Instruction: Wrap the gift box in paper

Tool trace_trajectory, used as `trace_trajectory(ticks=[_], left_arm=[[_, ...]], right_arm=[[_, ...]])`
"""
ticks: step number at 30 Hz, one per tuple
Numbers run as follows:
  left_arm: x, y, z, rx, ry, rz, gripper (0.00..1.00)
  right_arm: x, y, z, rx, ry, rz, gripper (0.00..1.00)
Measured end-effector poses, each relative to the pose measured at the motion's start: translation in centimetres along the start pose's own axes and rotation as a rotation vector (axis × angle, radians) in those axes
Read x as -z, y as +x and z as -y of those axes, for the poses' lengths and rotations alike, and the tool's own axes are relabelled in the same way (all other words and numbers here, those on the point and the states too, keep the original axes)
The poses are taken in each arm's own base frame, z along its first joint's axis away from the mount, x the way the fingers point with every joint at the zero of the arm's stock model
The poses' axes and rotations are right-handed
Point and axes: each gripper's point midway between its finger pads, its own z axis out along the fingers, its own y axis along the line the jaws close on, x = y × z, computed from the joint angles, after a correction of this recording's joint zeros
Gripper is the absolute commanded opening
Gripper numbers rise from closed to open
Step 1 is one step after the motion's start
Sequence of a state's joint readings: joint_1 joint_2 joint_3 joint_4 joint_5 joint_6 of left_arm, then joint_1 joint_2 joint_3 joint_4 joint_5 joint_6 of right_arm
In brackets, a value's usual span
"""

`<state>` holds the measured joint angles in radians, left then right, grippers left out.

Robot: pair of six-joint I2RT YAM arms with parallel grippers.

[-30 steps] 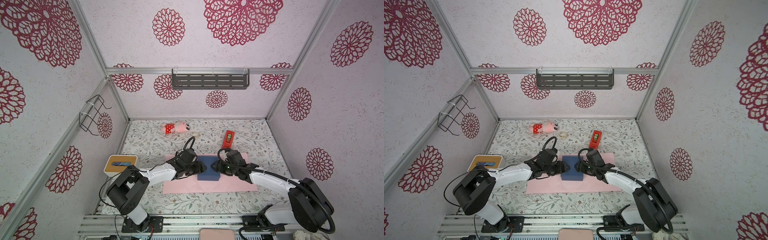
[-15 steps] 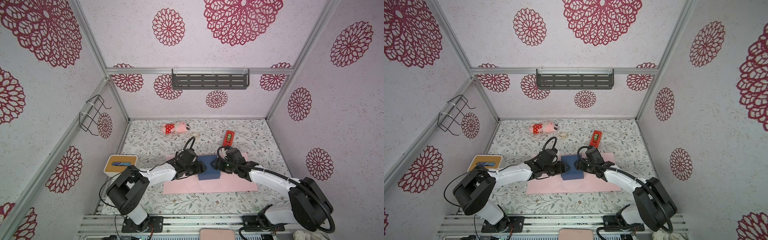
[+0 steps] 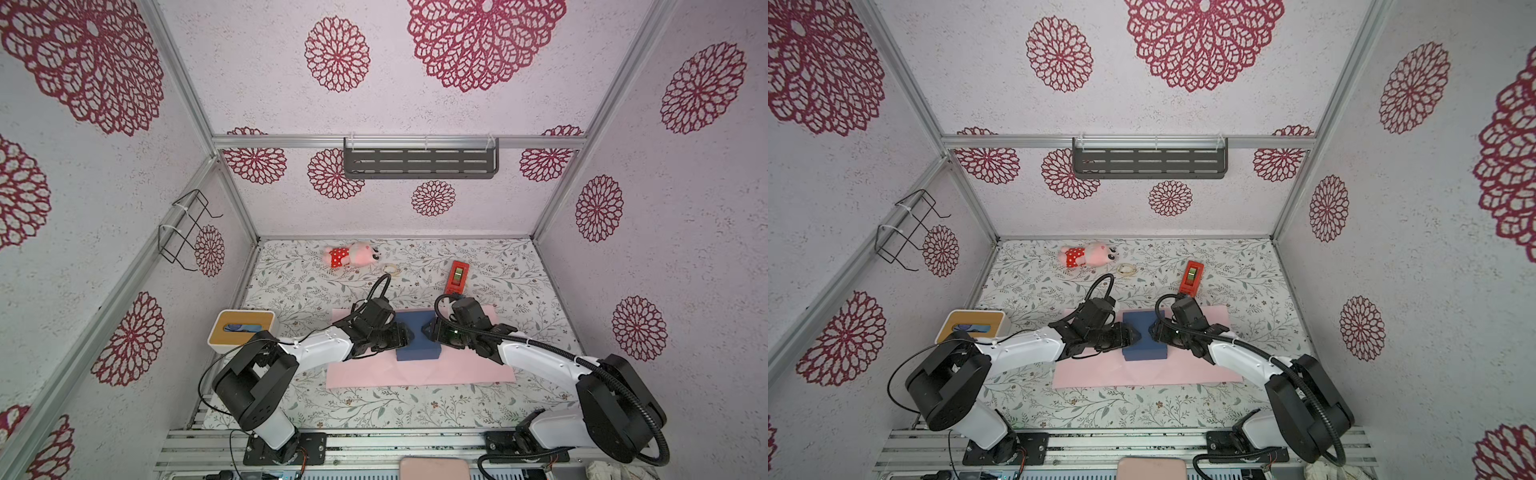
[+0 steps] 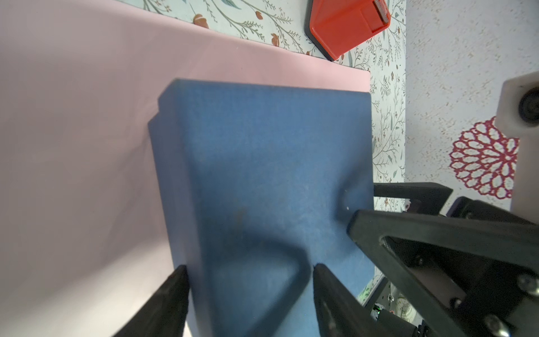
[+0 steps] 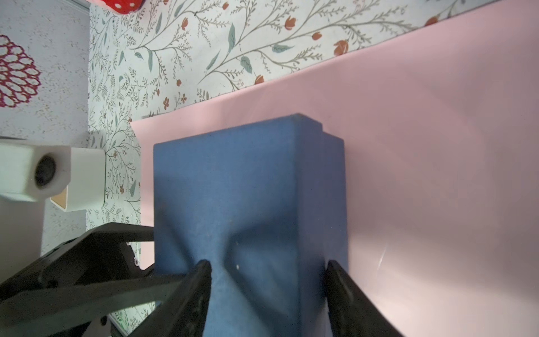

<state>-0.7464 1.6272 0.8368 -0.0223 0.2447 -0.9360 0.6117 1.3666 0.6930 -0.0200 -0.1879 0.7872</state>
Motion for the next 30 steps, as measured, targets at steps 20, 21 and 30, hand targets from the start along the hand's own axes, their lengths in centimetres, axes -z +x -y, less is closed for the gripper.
trace_trajectory(ticks=[20, 21, 30], left_arm=[[0.3, -0.1, 0.2, -0.012, -0.003, 0.013, 0.79], [0.3, -0.1, 0.3, -0.012, -0.002, 0.012, 0.8], [1.3, -0.5, 1.4, -0.029, 0.029, 0.037, 0.9]], right_arm=[[0.0, 0.2, -0.2, 0.006, -0.004, -0.006, 0.7], [0.0, 0.2, -0.1, 0.007, -0.003, -0.007, 0.72], [0.5, -0.6, 1.0, 0.026, 0.043, -0.009, 0.87]])
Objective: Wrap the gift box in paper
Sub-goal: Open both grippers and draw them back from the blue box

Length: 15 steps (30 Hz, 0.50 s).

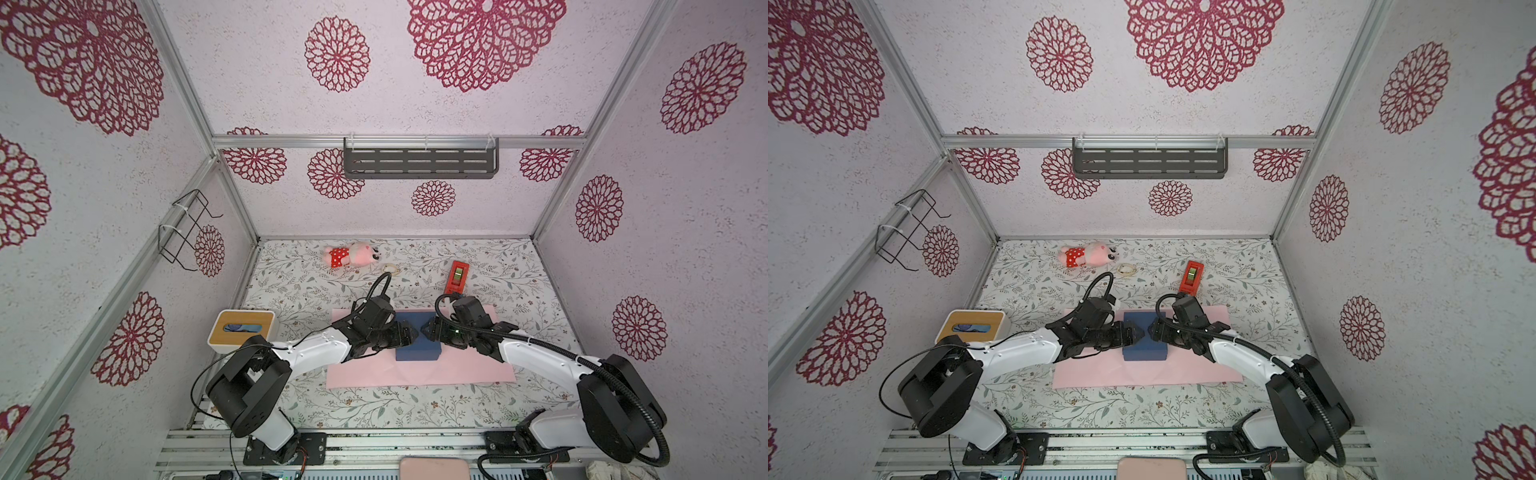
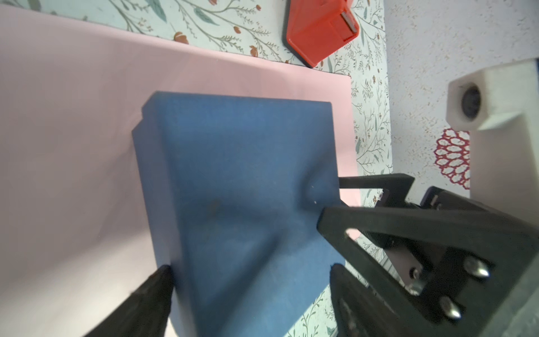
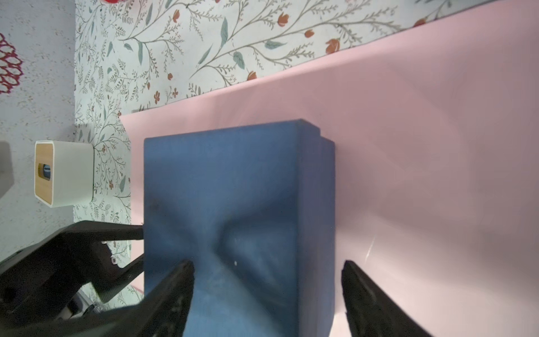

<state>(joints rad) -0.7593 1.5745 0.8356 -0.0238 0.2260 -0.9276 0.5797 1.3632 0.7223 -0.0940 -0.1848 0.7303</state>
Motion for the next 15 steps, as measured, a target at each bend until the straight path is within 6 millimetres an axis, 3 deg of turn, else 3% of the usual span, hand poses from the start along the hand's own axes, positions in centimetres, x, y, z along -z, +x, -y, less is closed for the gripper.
trace_trajectory(ticks=[5, 10, 15], left_arm=[[0.8, -0.4, 0.2, -0.018, -0.006, 0.019, 0.92], [4.1, -1.1, -1.2, -0.023, -0.046, 0.097, 0.9], [6.9, -2.8, -7.2, 0.103, -0.115, 0.173, 0.87]], right_arm=[[1.9, -1.6, 0.7, 0.029, 0.043, 0.034, 0.93], [5.3, -4.8, 4.2, 0.029, 0.159, 0.147, 0.96], [6.7, -5.8, 9.3, -0.011, 0.3, 0.167, 0.98]])
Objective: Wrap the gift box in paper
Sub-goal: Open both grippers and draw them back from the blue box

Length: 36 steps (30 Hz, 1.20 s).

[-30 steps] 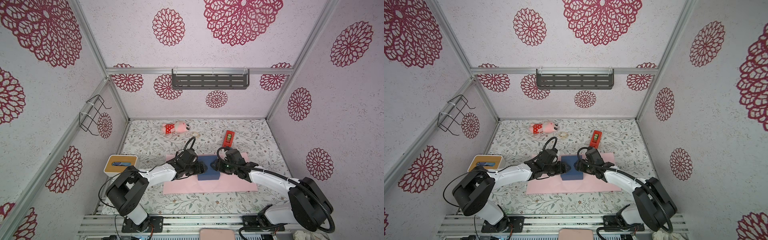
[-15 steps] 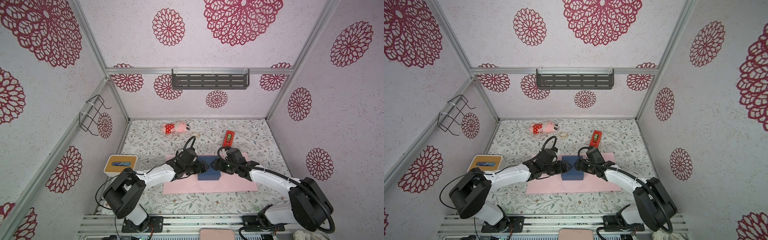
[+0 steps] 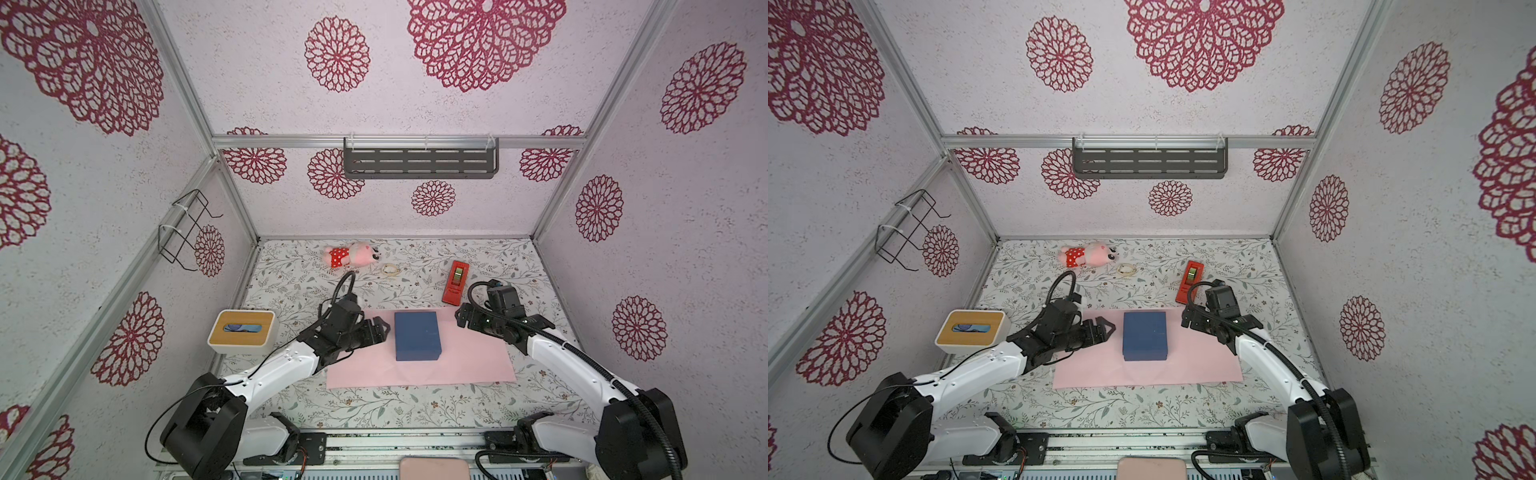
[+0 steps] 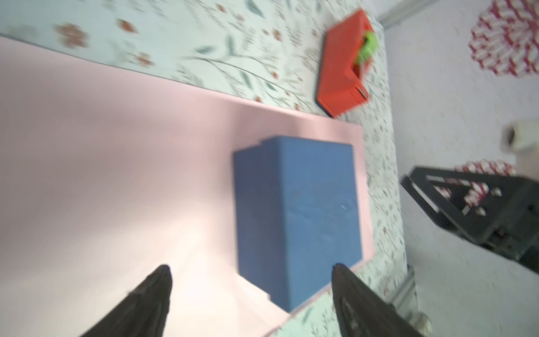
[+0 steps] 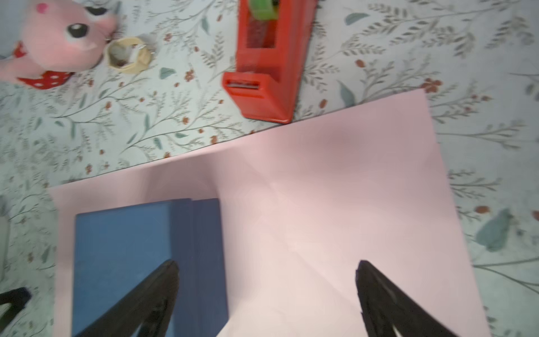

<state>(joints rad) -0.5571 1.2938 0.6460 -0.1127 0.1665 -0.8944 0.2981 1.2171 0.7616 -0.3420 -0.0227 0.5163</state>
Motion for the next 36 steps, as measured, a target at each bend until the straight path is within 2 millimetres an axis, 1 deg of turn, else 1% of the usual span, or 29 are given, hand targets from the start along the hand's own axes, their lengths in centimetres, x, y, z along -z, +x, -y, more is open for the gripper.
trace_trajectory(ticks=[1, 2, 4, 6, 9, 11, 13, 16, 21, 23, 25, 28, 32, 36], left_arm=[[0.0, -0.2, -0.9, 0.017, -0.022, 0.0, 0.87], [0.0, -0.3, -1.5, 0.026, -0.037, -0.005, 0.87], [0.0, -0.1, -1.4, 0.022, -0.038, -0.021, 0.87], [-0.1, -0.3, -0.9, 0.013, -0.028, -0.026, 0.87], [-0.2, -0.8, -0.4, -0.001, -0.019, -0.022, 0.86], [-0.2, -0.9, -0.2, -0.006, -0.012, -0.02, 0.86], [-0.1, -1.1, 0.1, -0.01, -0.006, -0.019, 0.86], [-0.1, -1.1, 0.3, -0.015, 0.003, -0.021, 0.86], [-0.1, -0.9, 0.5, -0.03, 0.013, -0.031, 0.86], [-0.1, -0.9, 0.6, -0.038, 0.016, -0.032, 0.86], [0.0, -1.1, 0.8, -0.049, 0.021, -0.031, 0.86], [0.2, -1.7, 1.6, -0.066, 0.039, -0.024, 0.86], [0.4, -2.3, 2.7, -0.084, 0.066, -0.018, 0.86], [0.2, -2.0, 2.7, -0.082, 0.071, -0.035, 0.86]], right_arm=[[-0.1, 0.0, 1.1, -0.008, 0.027, -0.006, 0.98], [-0.2, 0.0, 2.8, -0.032, 0.071, -0.013, 0.98], [-0.3, 0.4, 5.7, -0.073, 0.145, -0.024, 0.98], [-0.3, 1.5, 8.6, -0.11, 0.23, -0.05, 0.99], [-0.1, 4.0, 10.3, -0.141, 0.291, -0.108, 0.99], [0.1, 5.0, 10.7, -0.168, 0.302, -0.122, 0.99], [0.3, 5.6, 11.1, -0.194, 0.314, -0.122, 0.99], [0.3, 6.9, 11.7, -0.242, 0.341, -0.141, 0.99], [0.6, 10.2, 12.7, -0.319, 0.381, -0.202, 0.99], [0.6, 10.8, 12.5, -0.338, 0.374, -0.22, 0.97], [0.5, 10.9, 12.2, -0.351, 0.353, -0.226, 0.95], [0.1, 10.4, 11.2, -0.367, 0.298, -0.212, 0.91], [0.0, 9.1, 9.4, -0.377, 0.172, -0.144, 0.84], [0.0, 7.8, 7.8, -0.373, 0.052, -0.052, 0.81]])
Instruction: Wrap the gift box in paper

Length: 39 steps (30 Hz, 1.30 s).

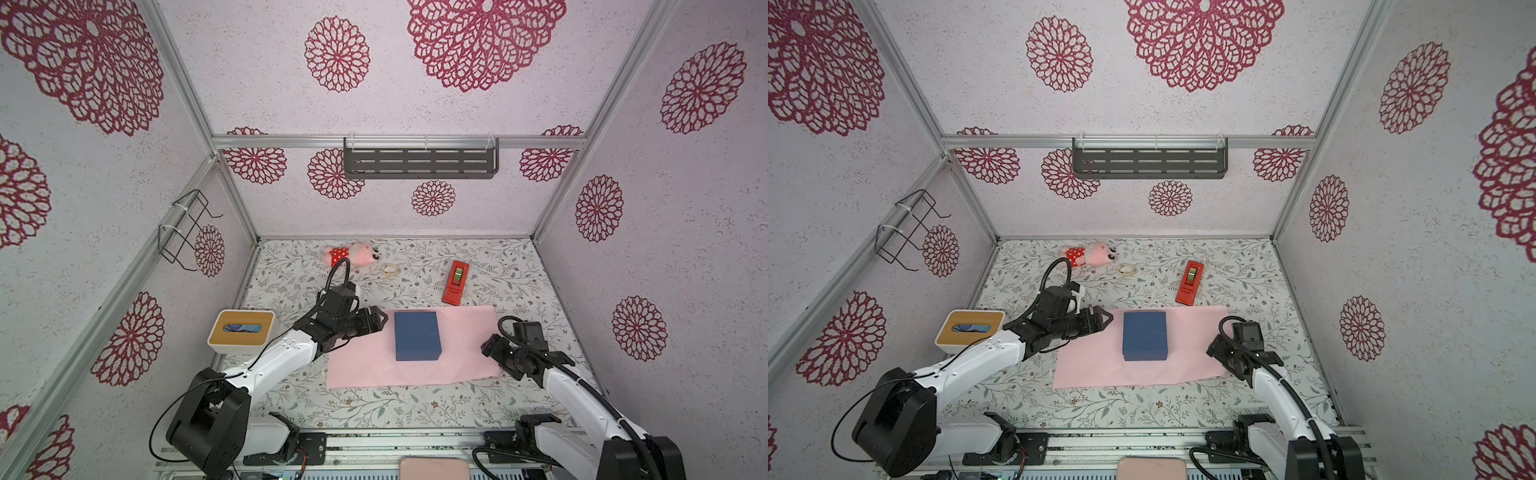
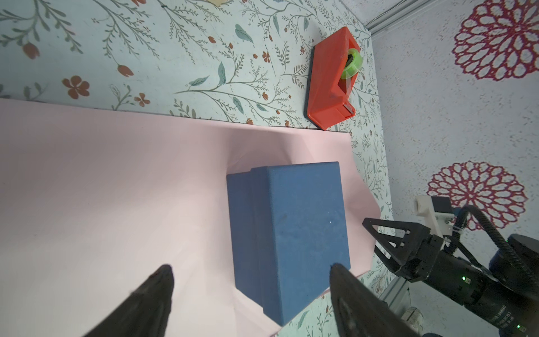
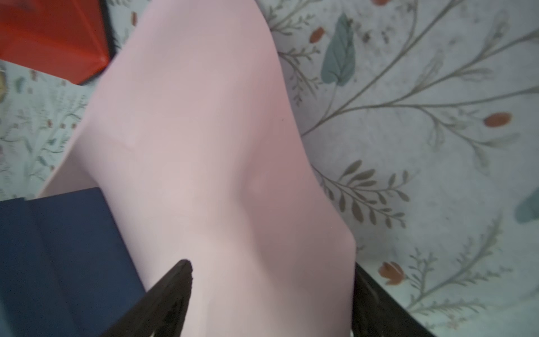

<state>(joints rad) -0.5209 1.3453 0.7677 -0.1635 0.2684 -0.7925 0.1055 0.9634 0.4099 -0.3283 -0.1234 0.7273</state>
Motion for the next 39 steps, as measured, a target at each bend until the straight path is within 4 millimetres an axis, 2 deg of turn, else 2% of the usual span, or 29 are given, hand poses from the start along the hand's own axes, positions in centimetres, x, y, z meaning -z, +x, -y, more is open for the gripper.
trace_trajectory(ticks=[8, 15, 18, 25, 30, 35, 39], left_arm=[[-0.1, 0.1, 0.1, 0.01, 0.01, -0.008, 0.85], [-0.1, 0.2, 0.1, 0.02, 0.01, -0.008, 0.85], [-0.1, 0.2, 0.1, 0.02, 0.009, -0.008, 0.85], [-0.1, 0.1, 0.1, 0.02, 0.007, -0.009, 0.84], [-0.1, 0.1, 0.2, 0.02, 0.008, -0.009, 0.84], [-0.1, 0.1, 0.2, 0.02, 0.007, -0.008, 0.84], [-0.1, 0.1, 0.2, 0.02, 0.008, -0.009, 0.84]], right_arm=[[0.0, -0.1, -2.6, 0.053, -0.16, 0.017, 0.79], [1.9, -1.2, -6.1, 0.18, -0.336, 0.087, 0.81], [2.4, -1.2, -6.9, 0.216, -0.396, 0.116, 0.82], [1.6, -0.5, -5.9, 0.195, -0.376, 0.105, 0.8], [2.2, -0.3, -5.9, 0.16, -0.41, 0.136, 0.76], [2.7, -0.6, -5.7, 0.117, -0.412, 0.161, 0.65], [2.5, -0.6, -4.3, 0.045, -0.344, 0.161, 0.54]])
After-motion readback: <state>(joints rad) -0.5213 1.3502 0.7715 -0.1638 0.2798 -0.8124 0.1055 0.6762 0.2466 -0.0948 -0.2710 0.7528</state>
